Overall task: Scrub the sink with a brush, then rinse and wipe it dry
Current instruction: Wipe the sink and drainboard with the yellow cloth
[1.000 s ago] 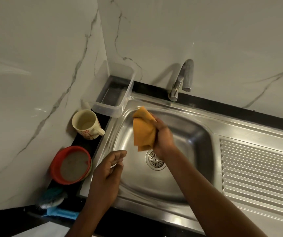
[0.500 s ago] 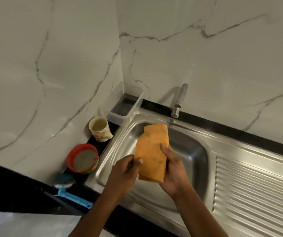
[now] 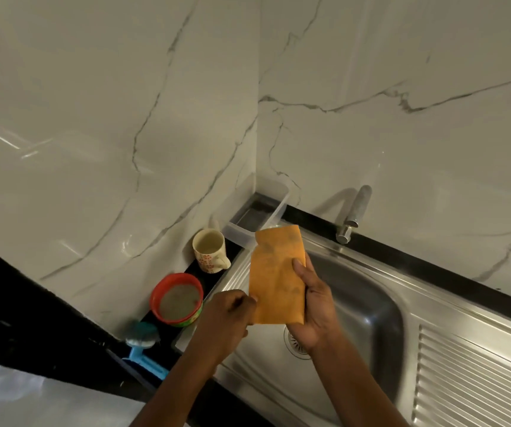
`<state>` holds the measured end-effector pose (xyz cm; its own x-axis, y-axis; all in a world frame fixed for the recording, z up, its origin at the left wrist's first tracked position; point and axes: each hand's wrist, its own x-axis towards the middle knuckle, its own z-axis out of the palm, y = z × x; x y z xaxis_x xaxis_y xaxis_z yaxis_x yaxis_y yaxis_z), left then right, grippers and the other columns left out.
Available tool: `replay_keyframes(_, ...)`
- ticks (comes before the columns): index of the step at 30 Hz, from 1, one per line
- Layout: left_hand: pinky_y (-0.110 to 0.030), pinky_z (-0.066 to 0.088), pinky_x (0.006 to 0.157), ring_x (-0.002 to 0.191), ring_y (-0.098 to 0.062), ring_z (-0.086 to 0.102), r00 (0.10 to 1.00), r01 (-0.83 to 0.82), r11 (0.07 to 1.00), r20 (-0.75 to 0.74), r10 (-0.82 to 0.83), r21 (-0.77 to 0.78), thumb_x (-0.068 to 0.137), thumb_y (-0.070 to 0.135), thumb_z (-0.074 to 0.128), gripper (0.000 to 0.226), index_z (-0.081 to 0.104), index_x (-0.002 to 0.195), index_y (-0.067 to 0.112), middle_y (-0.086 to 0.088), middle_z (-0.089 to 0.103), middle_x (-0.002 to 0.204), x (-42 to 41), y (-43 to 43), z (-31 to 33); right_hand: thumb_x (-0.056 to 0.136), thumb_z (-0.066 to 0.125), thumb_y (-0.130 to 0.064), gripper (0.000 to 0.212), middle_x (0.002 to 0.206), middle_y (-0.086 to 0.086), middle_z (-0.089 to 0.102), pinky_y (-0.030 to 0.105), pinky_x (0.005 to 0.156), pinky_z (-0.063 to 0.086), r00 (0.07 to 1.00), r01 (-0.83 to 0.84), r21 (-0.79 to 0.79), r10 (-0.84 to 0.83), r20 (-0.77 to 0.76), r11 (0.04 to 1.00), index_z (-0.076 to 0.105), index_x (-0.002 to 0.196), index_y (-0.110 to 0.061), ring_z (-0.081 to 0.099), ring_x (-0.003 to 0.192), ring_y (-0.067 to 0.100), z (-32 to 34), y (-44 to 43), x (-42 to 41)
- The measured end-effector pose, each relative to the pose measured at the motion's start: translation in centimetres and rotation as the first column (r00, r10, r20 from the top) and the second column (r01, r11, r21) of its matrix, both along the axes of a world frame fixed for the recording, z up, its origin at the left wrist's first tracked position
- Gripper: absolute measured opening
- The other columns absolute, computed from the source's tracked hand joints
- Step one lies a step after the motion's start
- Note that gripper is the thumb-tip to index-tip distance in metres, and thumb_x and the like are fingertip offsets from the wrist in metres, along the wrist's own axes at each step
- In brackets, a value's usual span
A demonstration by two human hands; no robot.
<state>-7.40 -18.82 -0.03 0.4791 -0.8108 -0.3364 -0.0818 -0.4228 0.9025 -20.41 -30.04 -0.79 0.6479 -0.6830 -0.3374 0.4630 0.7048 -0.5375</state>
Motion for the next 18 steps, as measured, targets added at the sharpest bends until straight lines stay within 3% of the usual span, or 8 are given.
replay_keyframes(3,-0.054,0.063,0.083,0.083,-0.021,0.077,0.998,-0.041,0.999,-0.04,0.041,0.005,0.099,0.036,0.066,0.028,0.07,0.092,0.009,-0.004,0.077,0.083,2.4,-1.4,0.0,0.104,0.055,-0.025,0.042,0.14,0.018,0.064,0.065,0.103,0.049,1.0,0.013,-0.035,-0.014,-0.021,0.999,0.054,0.146,-0.026,0.063,0.126,0.042,0.3,-2.1,2.9)
replay_keyframes(6,-0.044,0.064,0.084,0.083,-0.011,0.076,0.999,-0.049,0.998,0.015,0.049,-0.025,0.099,0.033,0.066,0.021,0.07,0.095,0.013,0.005,0.079,0.087,5.0,-2.5,0.5,0.106,0.053,-0.026,0.043,0.145,0.017,0.061,0.063,0.106,0.047,0.998,0.059,-0.046,-0.059,-0.014,0.997,0.052,0.149,-0.026,0.061,0.129,0.041,0.5,-5.2,6.3)
replay_keyframes(9,-0.049,0.062,0.084,0.082,-0.016,0.075,0.997,-0.069,0.996,0.025,0.071,-0.055,0.096,0.033,0.066,0.016,0.072,0.093,0.018,0.002,0.078,0.084,7.8,-3.5,0.7,0.106,0.054,-0.025,0.047,0.144,0.017,0.061,0.064,0.103,0.05,0.993,0.118,-0.035,-0.119,-0.025,0.992,0.048,0.152,-0.024,0.061,0.129,0.041,0.3,-8.9,10.1)
replay_keyframes(14,-0.057,0.061,0.083,0.084,-0.027,0.075,0.992,-0.118,0.989,0.04,0.121,-0.087,0.084,0.049,0.063,0.031,0.073,0.087,0.02,-0.002,0.077,0.083,11.4,-5.0,0.5,0.108,0.049,-0.024,0.043,0.139,0.016,0.065,0.057,0.088,0.058,0.968,0.226,-0.001,-0.224,-0.111,0.974,0.049,0.151,-0.025,0.065,0.122,0.039,-0.3,-13.9,15.6)
replay_keyframes(18,-0.048,0.063,0.08,0.078,-0.019,0.076,0.994,-0.09,0.988,0.043,0.096,-0.126,0.093,0.035,0.067,0.017,0.074,0.083,0.022,0.001,0.077,0.077,13.4,-6.4,0.0,0.108,0.05,-0.02,0.044,0.14,0.014,0.062,0.06,0.097,0.054,0.927,0.306,0.034,-0.289,-0.239,0.952,0.049,0.151,-0.028,0.064,0.12,0.039,-1.4,-16.8,19.3)
